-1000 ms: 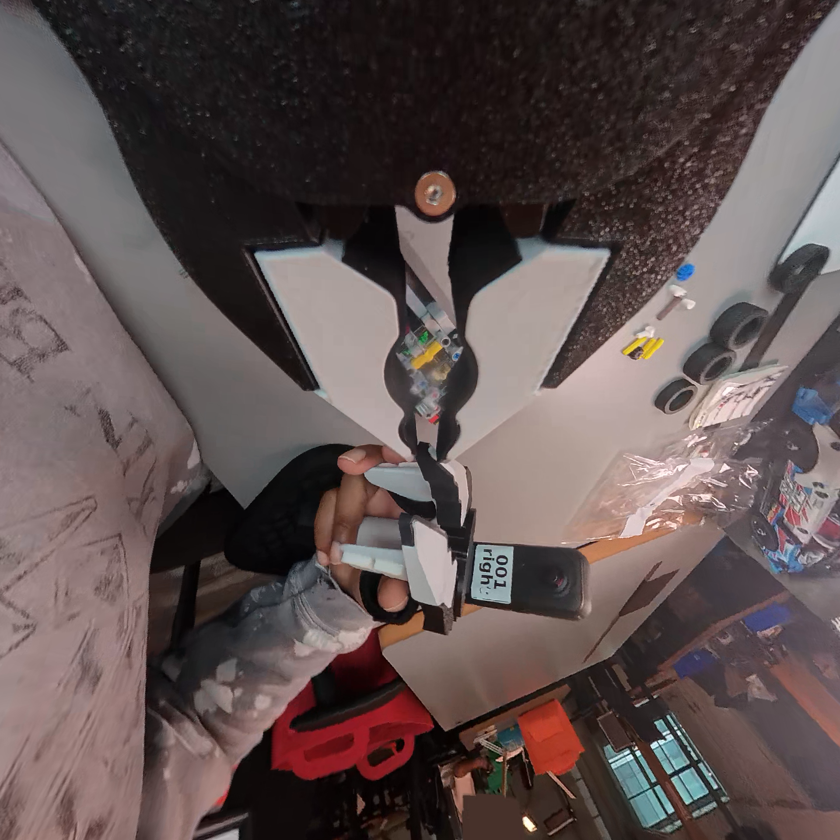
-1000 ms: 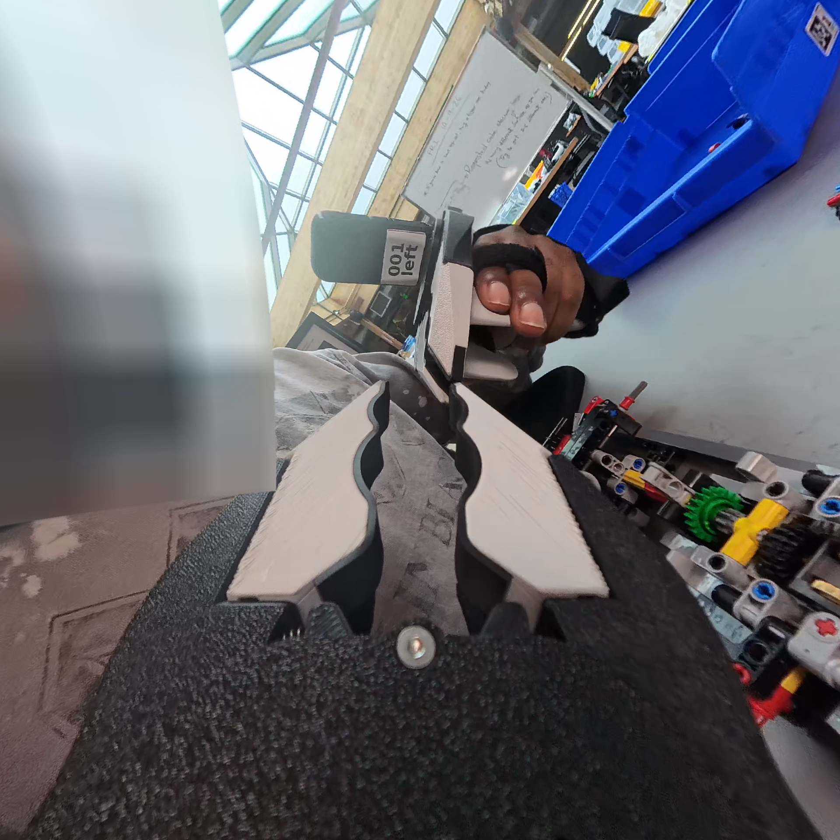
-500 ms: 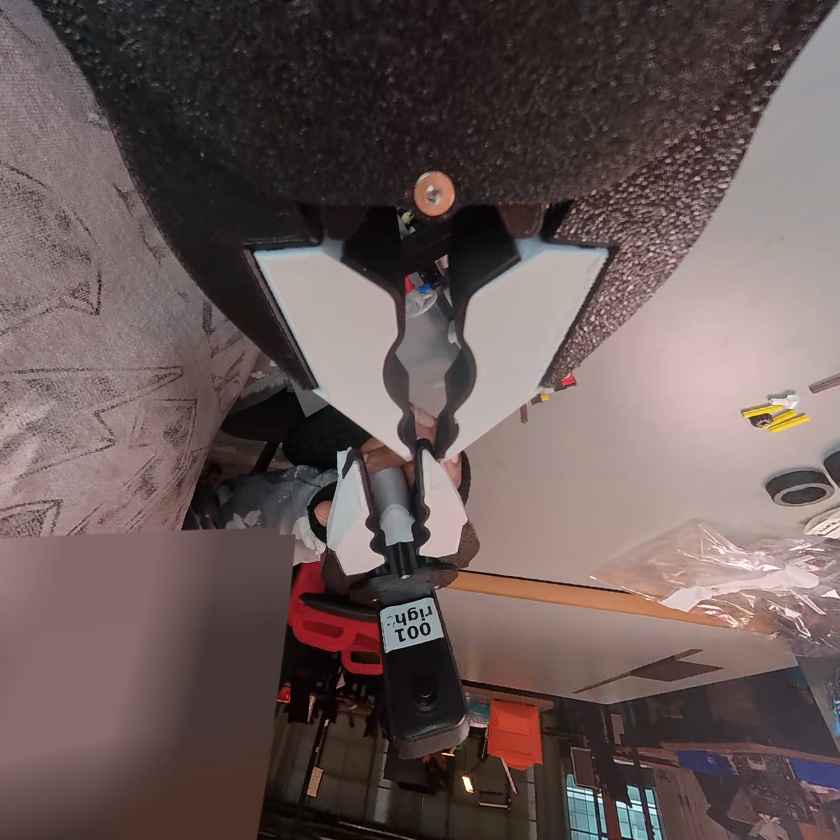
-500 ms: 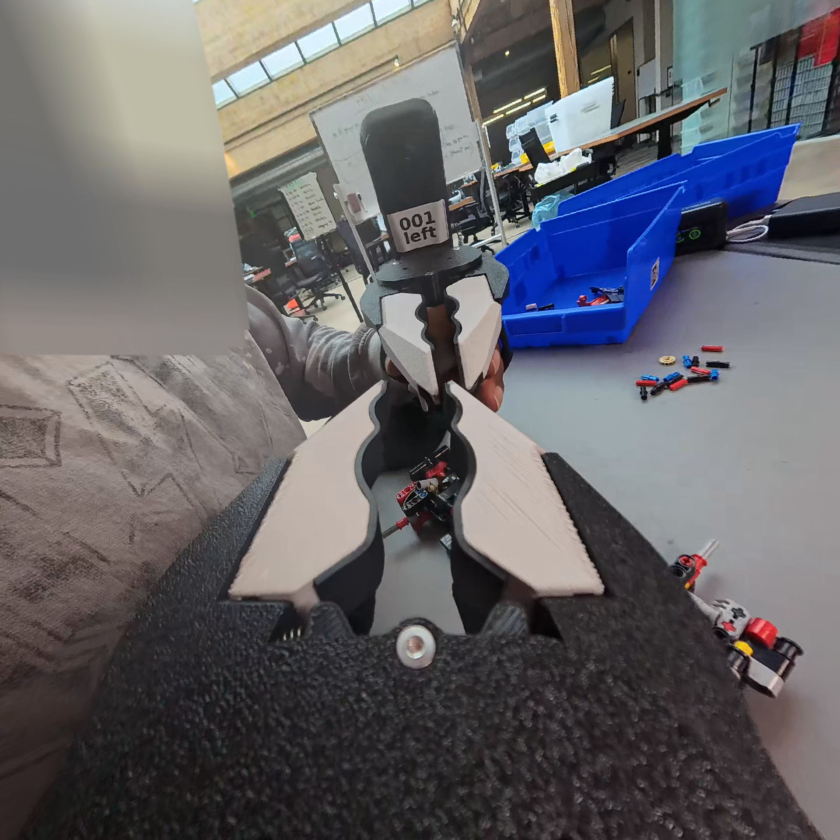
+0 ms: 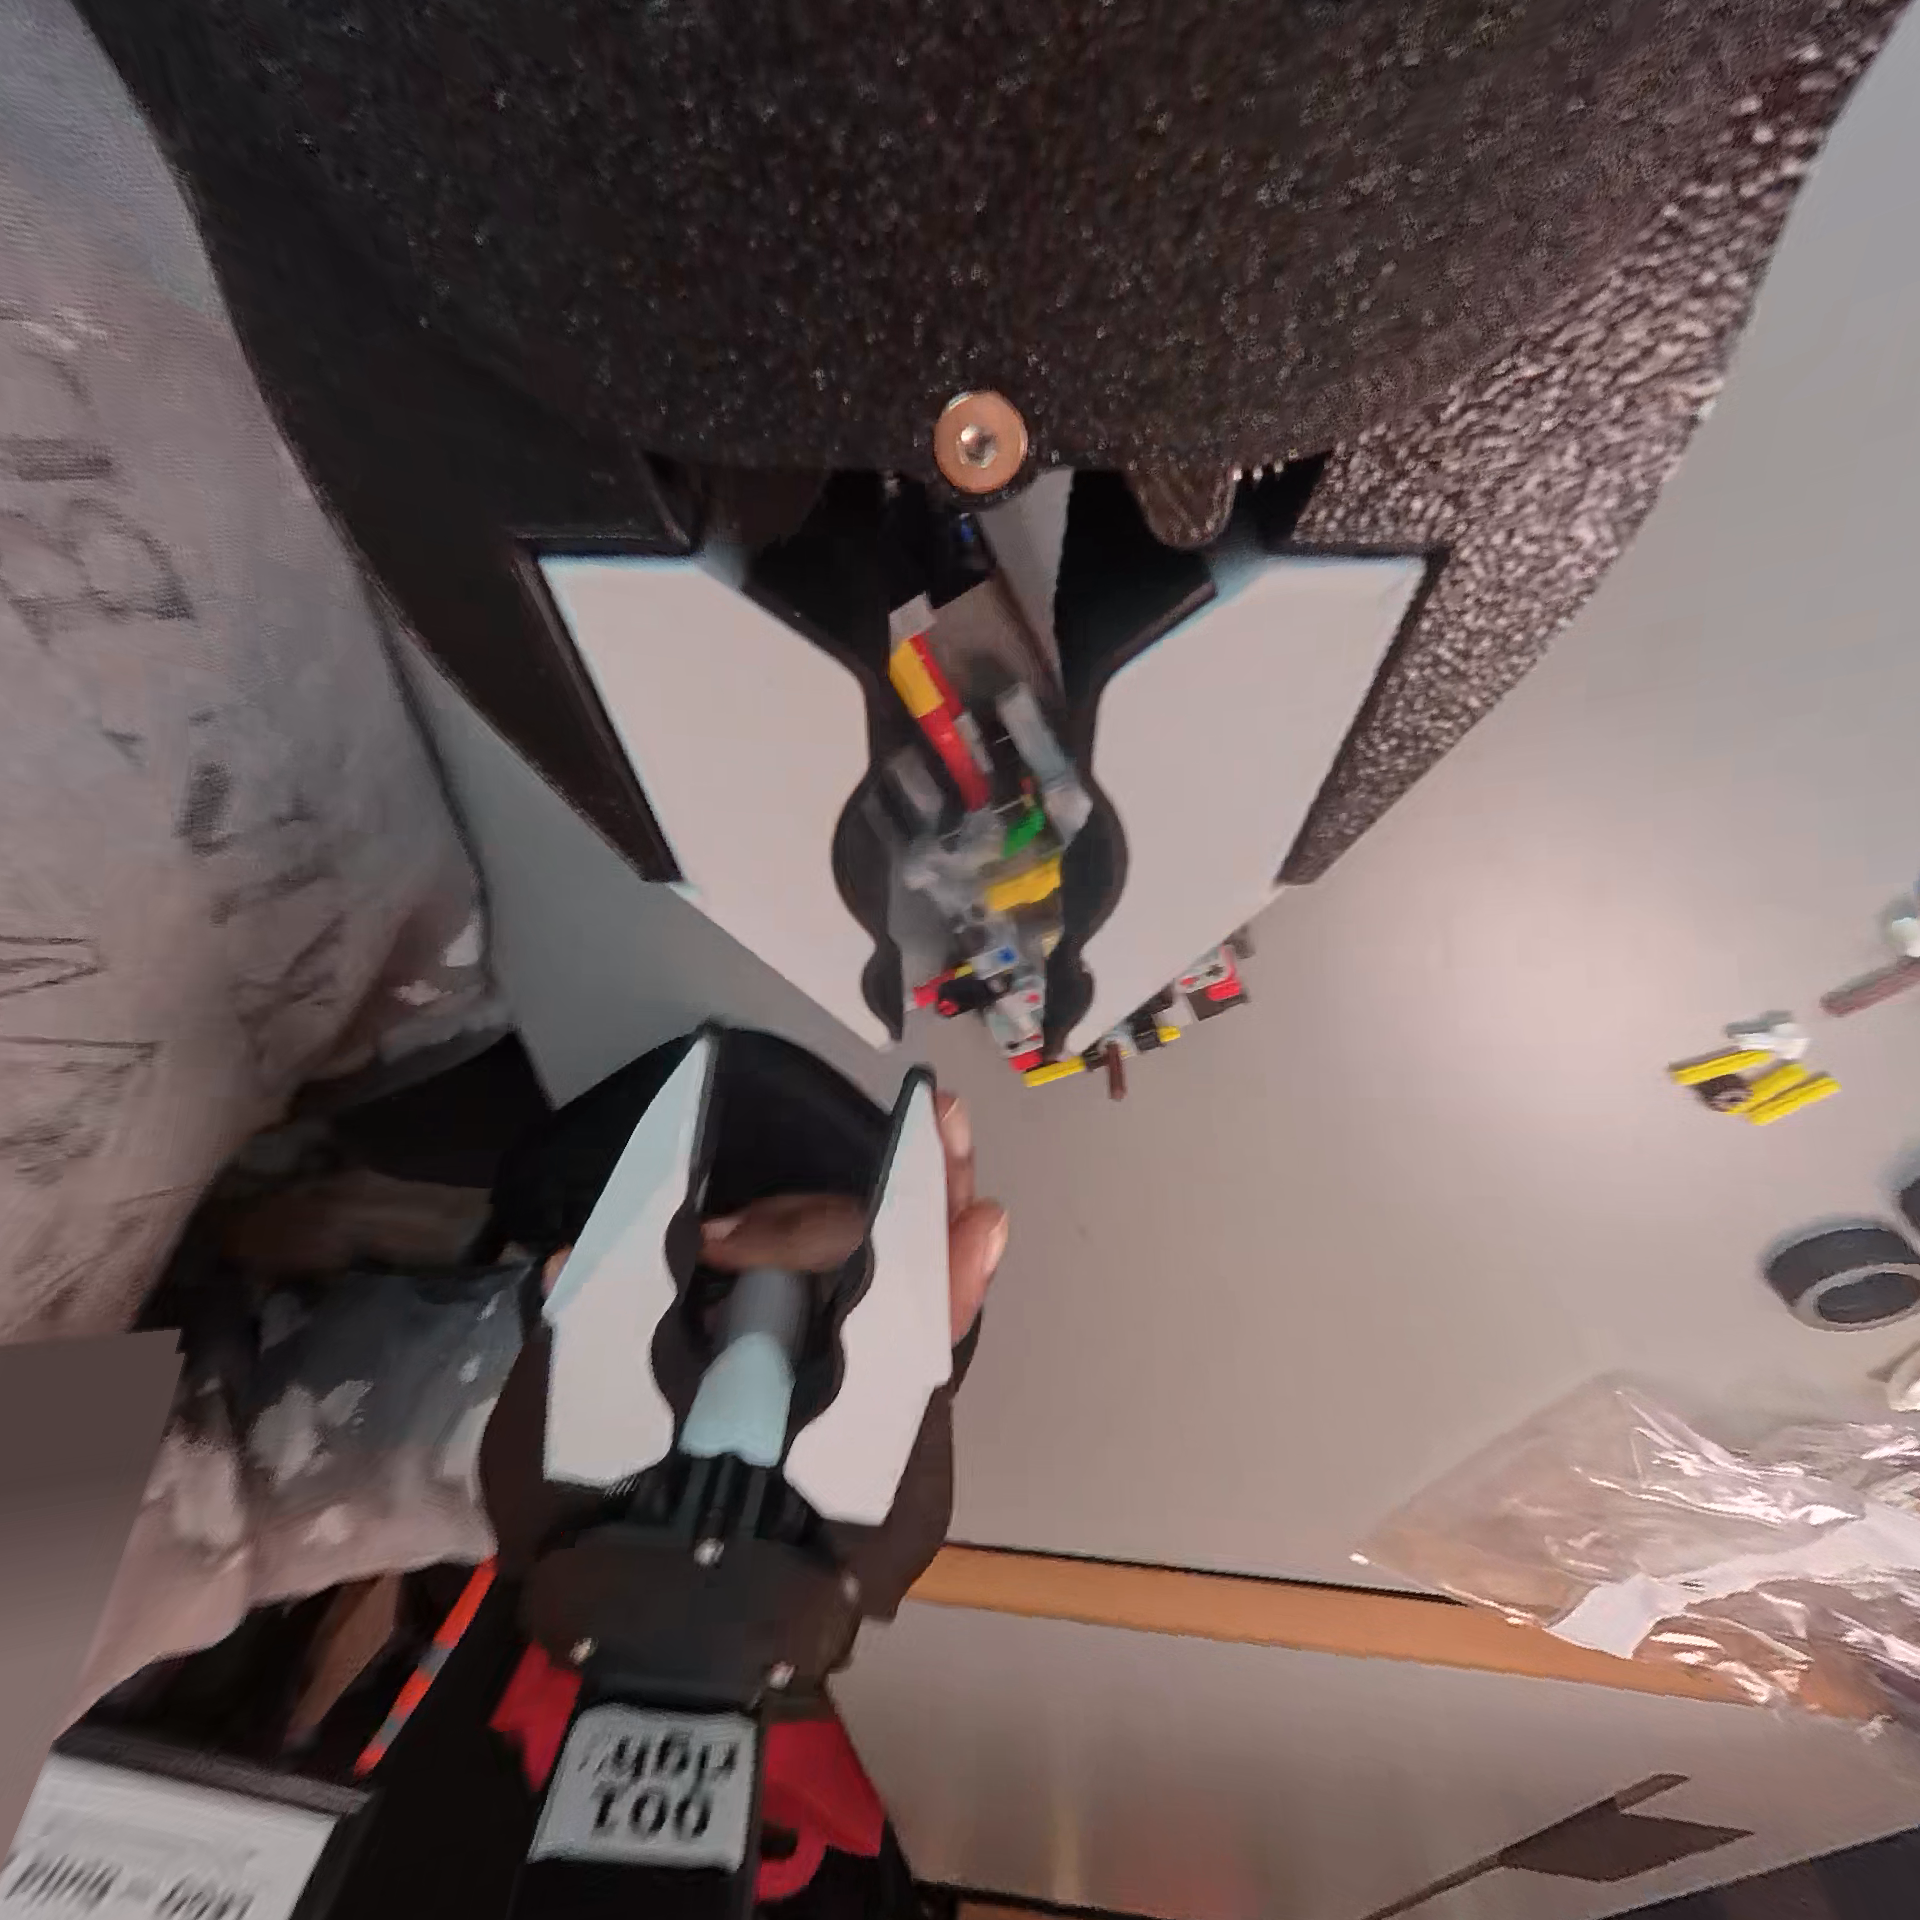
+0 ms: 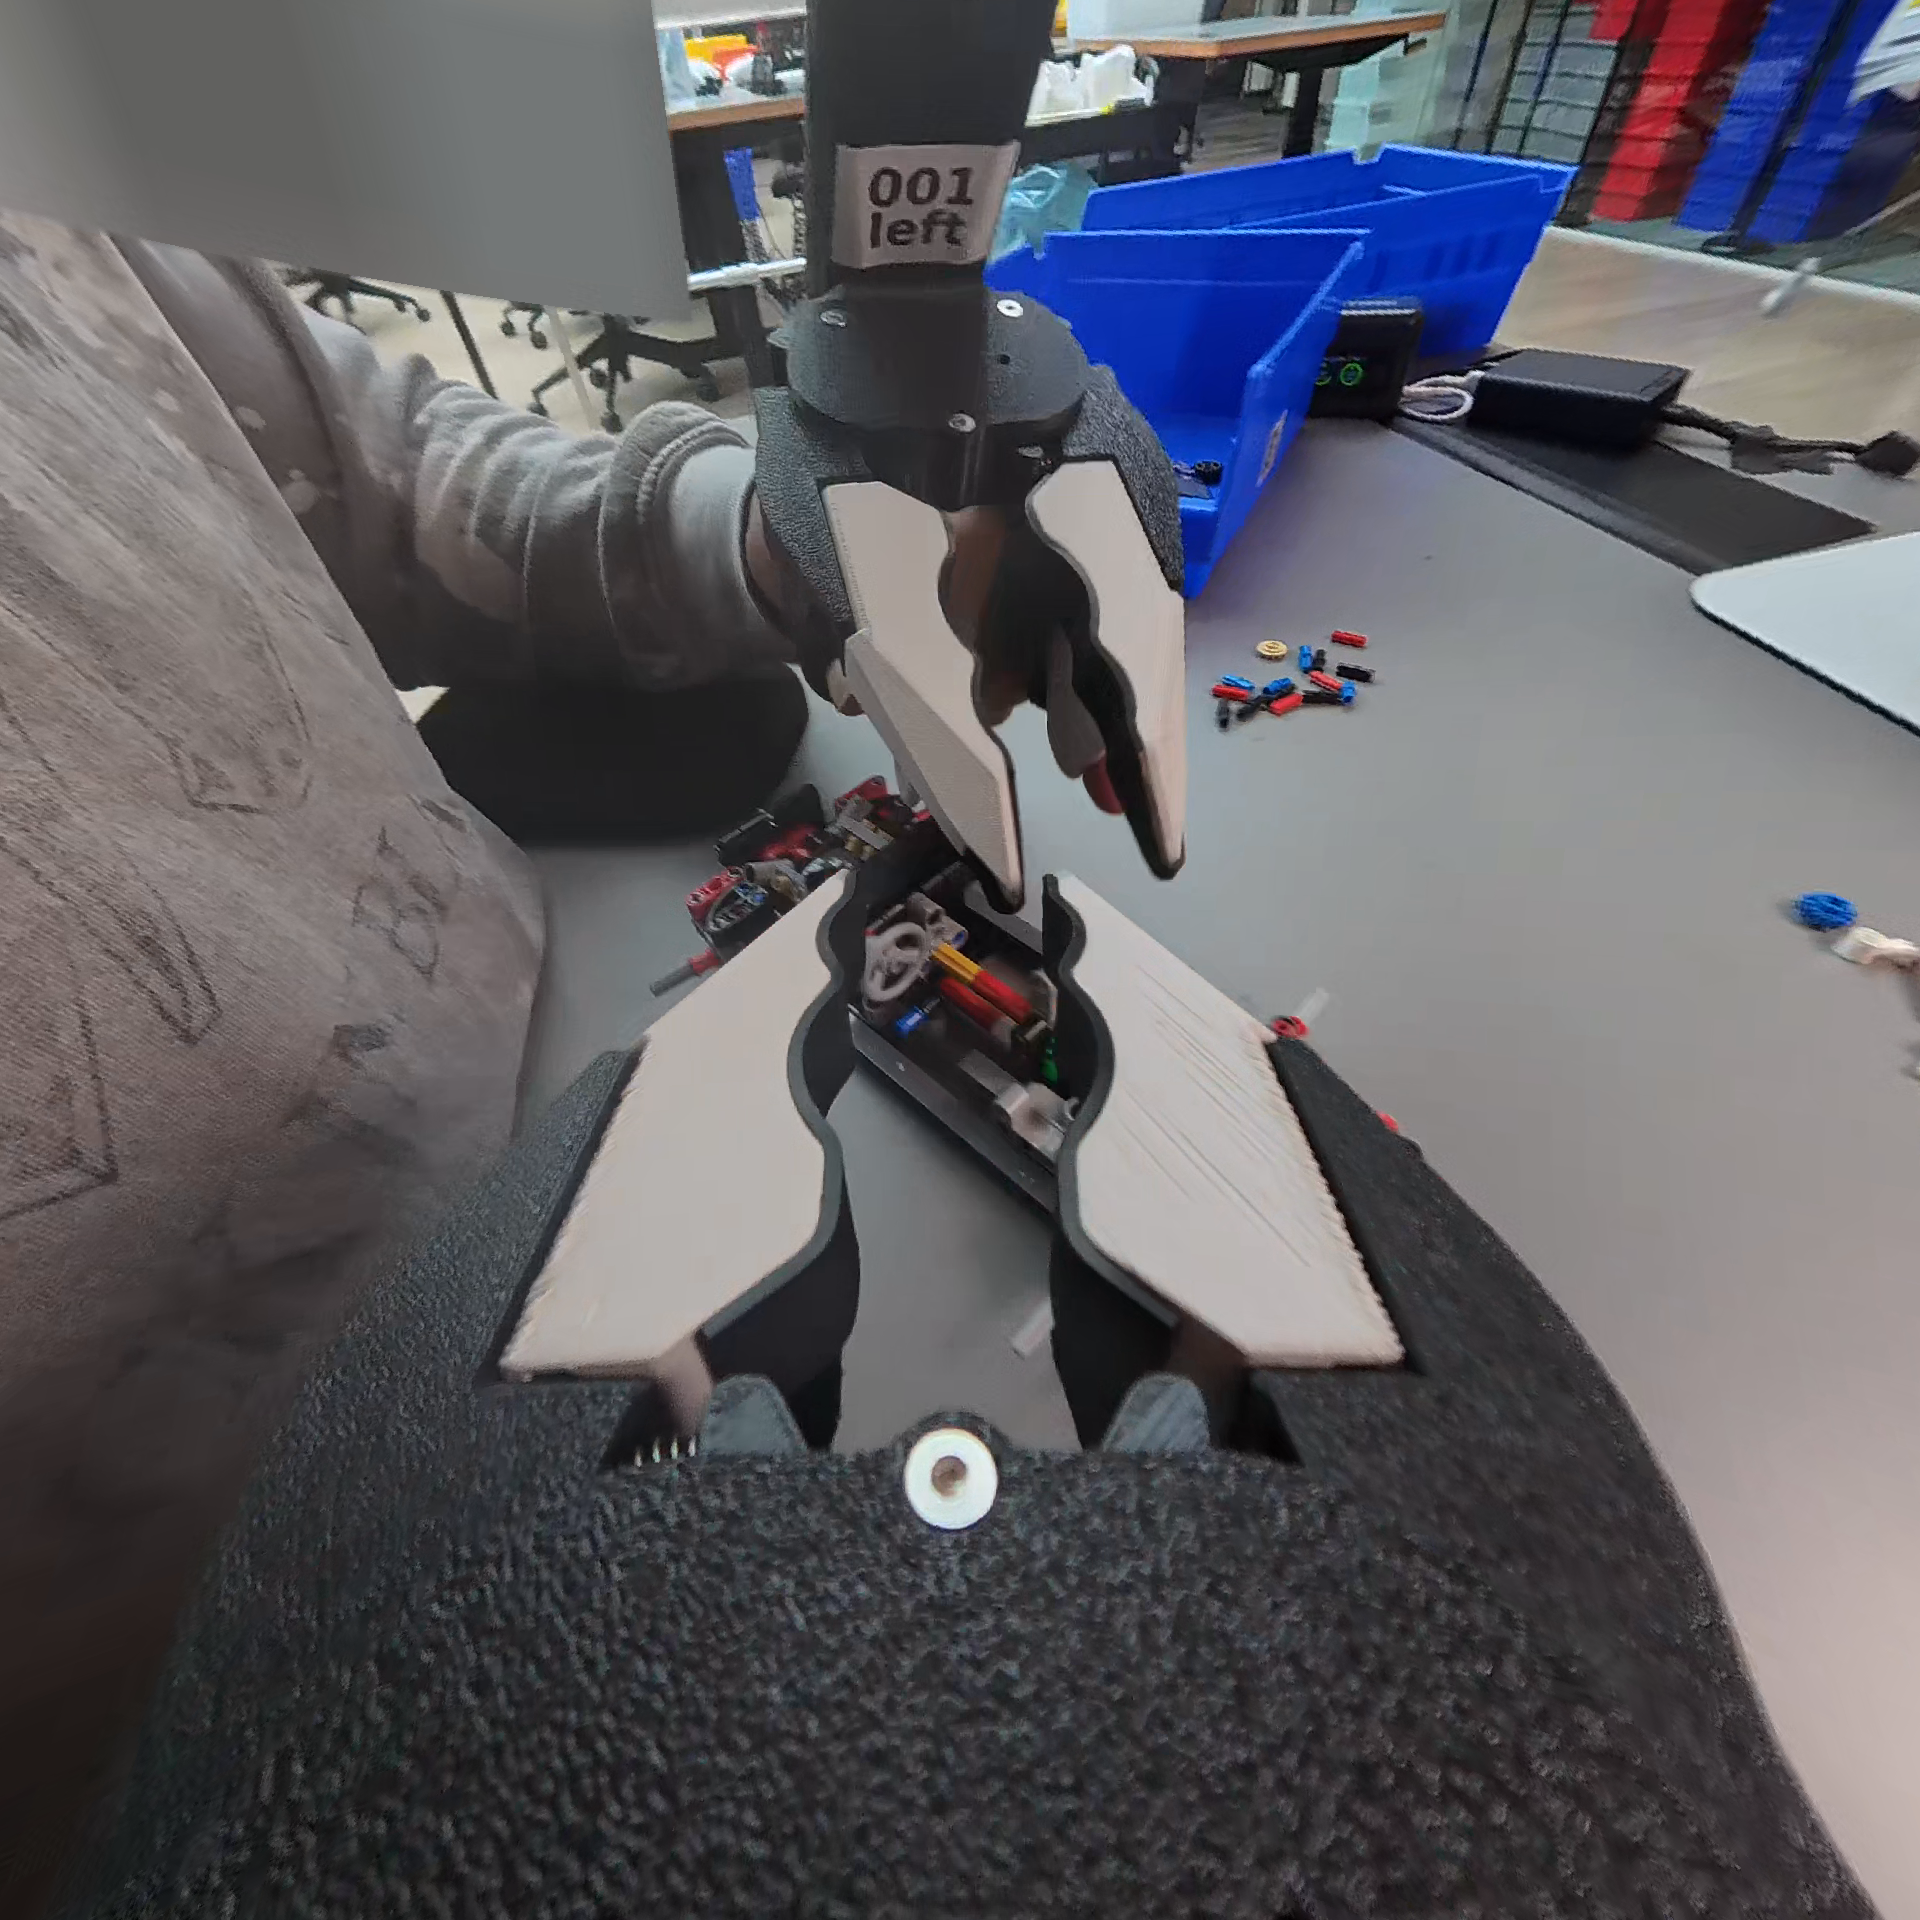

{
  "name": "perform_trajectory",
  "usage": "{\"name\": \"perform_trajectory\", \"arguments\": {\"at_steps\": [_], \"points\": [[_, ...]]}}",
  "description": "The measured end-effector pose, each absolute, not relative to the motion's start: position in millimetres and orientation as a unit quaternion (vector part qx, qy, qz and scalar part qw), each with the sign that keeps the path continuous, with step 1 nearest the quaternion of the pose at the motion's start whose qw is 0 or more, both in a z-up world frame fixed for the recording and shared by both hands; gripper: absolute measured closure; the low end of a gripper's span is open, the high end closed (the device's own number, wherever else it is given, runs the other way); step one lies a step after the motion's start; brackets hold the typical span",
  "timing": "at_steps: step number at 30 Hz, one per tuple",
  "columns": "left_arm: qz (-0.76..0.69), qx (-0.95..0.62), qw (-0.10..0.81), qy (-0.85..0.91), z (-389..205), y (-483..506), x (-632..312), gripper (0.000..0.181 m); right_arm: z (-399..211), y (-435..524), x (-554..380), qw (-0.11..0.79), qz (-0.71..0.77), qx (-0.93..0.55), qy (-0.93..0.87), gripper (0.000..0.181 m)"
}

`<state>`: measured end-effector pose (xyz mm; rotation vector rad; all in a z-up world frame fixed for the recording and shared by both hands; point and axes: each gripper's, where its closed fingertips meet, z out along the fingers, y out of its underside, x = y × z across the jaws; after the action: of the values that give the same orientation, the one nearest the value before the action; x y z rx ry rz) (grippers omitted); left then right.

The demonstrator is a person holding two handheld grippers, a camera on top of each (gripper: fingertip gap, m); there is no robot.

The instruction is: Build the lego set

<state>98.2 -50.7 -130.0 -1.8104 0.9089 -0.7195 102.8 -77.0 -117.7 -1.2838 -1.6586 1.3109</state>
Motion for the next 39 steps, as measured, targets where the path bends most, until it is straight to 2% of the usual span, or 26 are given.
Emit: {"name": "perform_trajectory", "arguments": {"at_steps": [1, 2, 5, 7, 13, 17, 20, 23, 28, 31, 33, 37, 39], "points": [[-0.255, -0.752, 0.470, 0.386, -137.5, -43.0, 92.2, 0.145, -118.7, -66.2, 109.3, 0.337, 0.485, -0.502, -0.631, 0.150], [-0.225, -0.763, 0.458, 0.397, -145.4, -36.3, 88.3, 0.144, -122.3, -53.8, 116.8, 0.343, 0.464, -0.520, -0.630, 0.152], [-0.188, -0.783, 0.424, 0.414, -165.3, -19.6, 94.5, 0.147, -145.0, -16.5, 140.1, 0.361, 0.376, -0.571, -0.634, 0.166], [-0.184, -0.783, 0.417, 0.424, -173.1, -9.5, 107.2, 0.150, -160.7, -4.5, 150.2, 0.360, 0.326, -0.590, -0.645, 0.166], [-0.195, -0.796, 0.385, 0.425, -185.4, 5.3, 126.5, 0.178, -178.7, -3.7, 153.7, 0.369, 0.281, -0.579, -0.670, 0.167], [-0.303, -0.799, 0.401, 0.330, -164.5, 5.4, 130.4, 0.180, -172.5, -1.8, 148.2, 0.394, 0.296, -0.565, -0.662, 0.169], [-0.422, -0.778, 0.413, 0.215, -138.7, 6.5, 118.7, 0.180, -136.9, -1.1, 141.1, 0.439, 0.358, -0.545, -0.618, 0.171], [-0.509, -0.740, 0.426, 0.107, -119.3, 8.5, 106.3, 0.180, -105.8, -4.9, 133.6, 0.447, 0.404, -0.530, -0.597, 0.171], [-0.575, -0.696, 0.425, -0.071, -125.3, 11.5, 81.4, 0.179, -95.2, 1.2, 111.1, 0.416, 0.374, -0.538, -0.631, 0.170], [-0.577, -0.694, 0.402, -0.153, -146.5, 7.3, 69.1, 0.178, -101.8, 0.1, 97.5, 0.343, 0.372, -0.547, -0.667, 0.170], [-0.582, -0.700, 0.385, -0.152, -151.0, 0.6, 67.8, 0.174, -111.2, 0.7, 88.2, 0.306, 0.357, -0.544, -0.695, 0.171], [-0.539, -0.724, 0.408, -0.137, -151.2, -3.1, 54.4, 0.174, -135.2, -7.0, 76.0, 0.221, 0.325, -0.538, -0.746, 0.172], [-0.538, -0.723, 0.414, -0.128, -148.4, -6.0, 51.6, 0.174, -143.8, -4.1, 68.4, 0.218, 0.307, -0.541, -0.752, 0.174]]}}
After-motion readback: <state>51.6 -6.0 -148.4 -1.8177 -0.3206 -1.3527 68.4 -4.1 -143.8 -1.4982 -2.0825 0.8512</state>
